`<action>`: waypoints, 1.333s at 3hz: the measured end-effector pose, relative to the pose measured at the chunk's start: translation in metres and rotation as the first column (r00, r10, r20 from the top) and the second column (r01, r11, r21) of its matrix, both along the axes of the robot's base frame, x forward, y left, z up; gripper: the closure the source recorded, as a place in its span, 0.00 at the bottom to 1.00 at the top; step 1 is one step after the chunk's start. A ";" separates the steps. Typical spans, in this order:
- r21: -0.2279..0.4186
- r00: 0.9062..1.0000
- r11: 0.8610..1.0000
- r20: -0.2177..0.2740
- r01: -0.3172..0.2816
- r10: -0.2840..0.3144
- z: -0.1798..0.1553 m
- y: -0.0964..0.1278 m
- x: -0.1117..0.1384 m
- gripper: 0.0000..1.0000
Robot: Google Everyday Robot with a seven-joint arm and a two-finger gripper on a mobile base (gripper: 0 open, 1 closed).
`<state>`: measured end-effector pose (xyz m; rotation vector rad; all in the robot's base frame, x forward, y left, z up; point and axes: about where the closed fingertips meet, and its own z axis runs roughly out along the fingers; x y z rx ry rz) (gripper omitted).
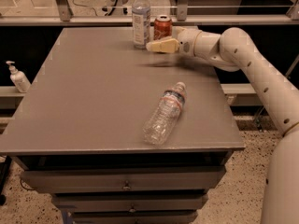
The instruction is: Move coke can near blue plastic bottle
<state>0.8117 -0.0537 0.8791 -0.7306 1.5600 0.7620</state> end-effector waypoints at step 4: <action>-0.061 0.996 0.998 0.080 0.030 -0.025 0.066 -0.036 -0.109 0.00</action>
Offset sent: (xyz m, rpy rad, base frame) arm -0.1061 -0.0333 0.0615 -0.0535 -0.0687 -0.0293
